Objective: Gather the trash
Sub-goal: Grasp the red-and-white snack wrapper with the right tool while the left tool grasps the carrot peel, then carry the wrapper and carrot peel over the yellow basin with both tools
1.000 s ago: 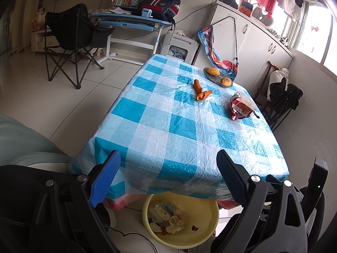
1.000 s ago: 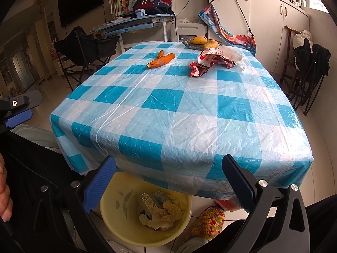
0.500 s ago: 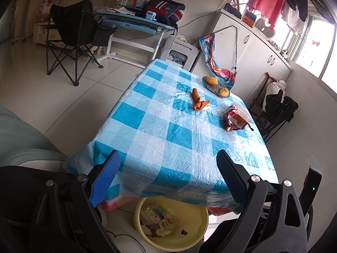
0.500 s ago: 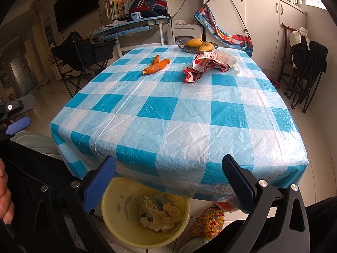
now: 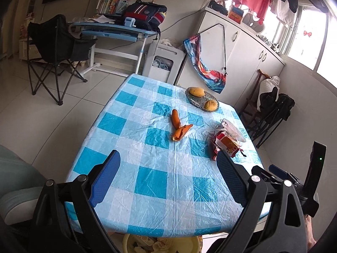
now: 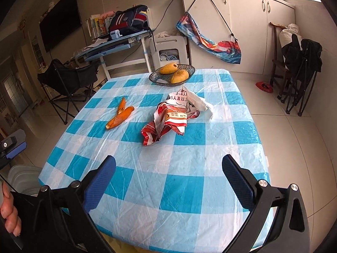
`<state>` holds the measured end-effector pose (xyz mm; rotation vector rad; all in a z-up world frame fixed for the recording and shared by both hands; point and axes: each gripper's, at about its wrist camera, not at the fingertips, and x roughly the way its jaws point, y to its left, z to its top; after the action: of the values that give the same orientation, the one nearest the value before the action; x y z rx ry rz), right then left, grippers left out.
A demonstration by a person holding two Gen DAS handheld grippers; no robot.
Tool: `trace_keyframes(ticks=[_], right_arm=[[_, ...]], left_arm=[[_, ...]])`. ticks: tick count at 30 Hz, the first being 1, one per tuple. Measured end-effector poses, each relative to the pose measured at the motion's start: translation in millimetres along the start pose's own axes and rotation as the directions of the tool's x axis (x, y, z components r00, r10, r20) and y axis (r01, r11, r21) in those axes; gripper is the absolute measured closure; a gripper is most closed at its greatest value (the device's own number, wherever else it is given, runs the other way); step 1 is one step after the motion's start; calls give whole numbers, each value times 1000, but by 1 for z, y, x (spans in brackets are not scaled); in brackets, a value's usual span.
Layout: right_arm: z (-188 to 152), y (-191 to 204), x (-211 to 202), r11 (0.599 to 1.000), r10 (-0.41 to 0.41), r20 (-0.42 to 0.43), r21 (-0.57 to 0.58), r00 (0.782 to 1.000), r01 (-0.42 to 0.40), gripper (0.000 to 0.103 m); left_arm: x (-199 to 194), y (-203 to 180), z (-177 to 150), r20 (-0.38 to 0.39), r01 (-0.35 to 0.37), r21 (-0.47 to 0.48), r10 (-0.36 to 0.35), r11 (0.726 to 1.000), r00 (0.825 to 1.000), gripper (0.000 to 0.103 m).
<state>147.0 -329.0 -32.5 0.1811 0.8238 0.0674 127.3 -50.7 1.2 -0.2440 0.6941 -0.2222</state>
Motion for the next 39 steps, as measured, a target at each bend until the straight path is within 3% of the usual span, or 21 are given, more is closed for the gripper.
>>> trace_keyframes(ticks=[7, 13, 16, 18, 20, 22, 24, 25, 26, 28, 33, 39], right_arm=[[19, -18, 50, 979, 135, -62, 163, 989, -124, 10], [23, -47, 81, 901, 248, -70, 383, 966, -204, 29], [20, -58, 89, 861, 293, -70, 453, 953, -232, 48], [20, -59, 92, 848, 332, -77, 461, 940, -261, 73], [20, -57, 92, 845, 356, -78, 452, 931, -285, 77], [20, -53, 91, 843, 381, -74, 438, 922, -313, 90], [23, -50, 90, 846, 390, -69, 420, 918, -328, 94], [24, -48, 90, 849, 394, -69, 410, 917, -334, 95], [25, -45, 88, 850, 400, -67, 401, 914, -342, 96], [27, -39, 89, 853, 411, -71, 381, 909, -356, 96], [22, -22, 80, 845, 456, -71, 347, 887, -406, 96], [16, 9, 50, 864, 477, -72, 223, 876, -452, 96]], left_arm=[[79, -14, 20, -90, -48, 42, 51, 998, 995, 14], [137, -33, 35, -139, -69, 113, 85, 991, 987, 14], [161, -41, 37, -164, -79, 137, 102, 987, 981, 14], [176, -46, 35, -181, -89, 158, 118, 983, 976, 14], [191, -48, 33, -200, -103, 175, 138, 979, 970, 14], [203, -48, 32, -221, -105, 177, 144, 979, 965, 14], [213, -46, 30, -244, -98, 177, 140, 979, 960, 31], [215, -46, 30, -237, -106, 190, 150, 976, 960, 43], [215, -47, 30, -238, -92, 198, 139, 976, 961, 64], [214, -48, 31, -263, -51, 199, 103, 979, 959, 84], [189, -40, 25, -269, -23, 180, 71, 983, 960, 86], [129, -22, 16, -230, 12, 112, 14, 994, 973, 86]])
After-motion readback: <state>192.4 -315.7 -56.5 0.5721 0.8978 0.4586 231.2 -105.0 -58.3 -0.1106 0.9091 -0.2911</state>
